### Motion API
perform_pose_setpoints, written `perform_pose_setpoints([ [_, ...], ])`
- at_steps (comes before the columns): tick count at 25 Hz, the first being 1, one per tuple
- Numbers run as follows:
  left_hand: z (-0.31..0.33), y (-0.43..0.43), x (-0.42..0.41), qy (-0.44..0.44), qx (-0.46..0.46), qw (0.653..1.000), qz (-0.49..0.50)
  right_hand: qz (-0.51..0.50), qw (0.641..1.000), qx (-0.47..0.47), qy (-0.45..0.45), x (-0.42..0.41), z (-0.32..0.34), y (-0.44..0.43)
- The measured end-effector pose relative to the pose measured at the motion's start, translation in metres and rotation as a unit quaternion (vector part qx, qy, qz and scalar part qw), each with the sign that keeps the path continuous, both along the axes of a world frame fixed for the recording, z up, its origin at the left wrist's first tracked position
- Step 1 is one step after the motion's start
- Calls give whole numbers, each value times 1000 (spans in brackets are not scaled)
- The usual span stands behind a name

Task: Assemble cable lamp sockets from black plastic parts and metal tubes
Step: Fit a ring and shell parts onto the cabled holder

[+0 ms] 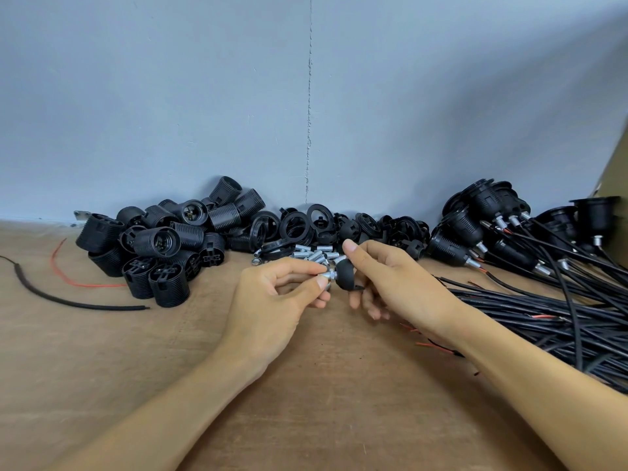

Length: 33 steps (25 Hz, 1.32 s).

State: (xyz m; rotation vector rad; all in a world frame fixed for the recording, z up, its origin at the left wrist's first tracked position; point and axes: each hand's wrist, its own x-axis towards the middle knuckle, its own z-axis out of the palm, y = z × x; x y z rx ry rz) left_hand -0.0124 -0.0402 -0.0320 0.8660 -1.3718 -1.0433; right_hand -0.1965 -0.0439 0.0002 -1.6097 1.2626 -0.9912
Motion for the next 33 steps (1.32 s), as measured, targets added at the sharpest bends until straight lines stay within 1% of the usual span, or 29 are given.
perform_pose_setpoints([
  [2, 0, 1, -1, 4, -1, 1000, 11, 11, 999, 25, -36, -2, 0, 0],
  [4, 1, 0, 0, 12, 5, 1000, 25, 49, 992, 63, -98, -5, 3, 1],
  [5, 1, 0, 0, 16, 10, 999, 30, 67, 989, 75, -112, -6, 5, 1],
  [7, 1, 0, 2, 18, 15, 999, 27, 73, 990, 86, -88, -7, 7, 2],
  [10, 2, 1, 1, 17, 8, 1000, 15, 22, 990, 138, -33, -7, 8, 1],
  [12, 2, 2, 0, 16, 8, 1000, 14, 7, 986, 160, -38, -4, 7, 0],
  [13, 2, 1, 1, 17, 11, 1000, 15, -2, 988, 145, -52, -2, 6, -1],
  [15, 2, 1, 1, 24, 19, 999, 19, -24, 992, 88, -88, 1, 4, -1],
  [17, 2, 0, 2, 32, 28, 999, 24, -30, 993, 56, -96, 3, 3, -1],
  [20, 3, -1, 2, 43, 39, 998, 35, -2, 993, 83, -88, 5, 3, 1],
  [23, 3, -2, 3, 57, 48, 996, 46, 66, 986, 106, -114, 1, 5, 3],
  [25, 4, -2, 4, 56, 52, 996, 46, 102, 979, 97, -144, -2, 5, 3],
  [26, 4, -2, 4, 55, 53, 996, 43, 104, 978, 89, -158, -4, 5, 2],
  [29, 5, -2, 4, 58, 56, 996, 31, 67, 982, 49, -170, -2, 5, 1],
  [33, 5, 2, 2, 31, 45, 999, -1, -26, 995, -54, -78, 0, 4, -1],
])
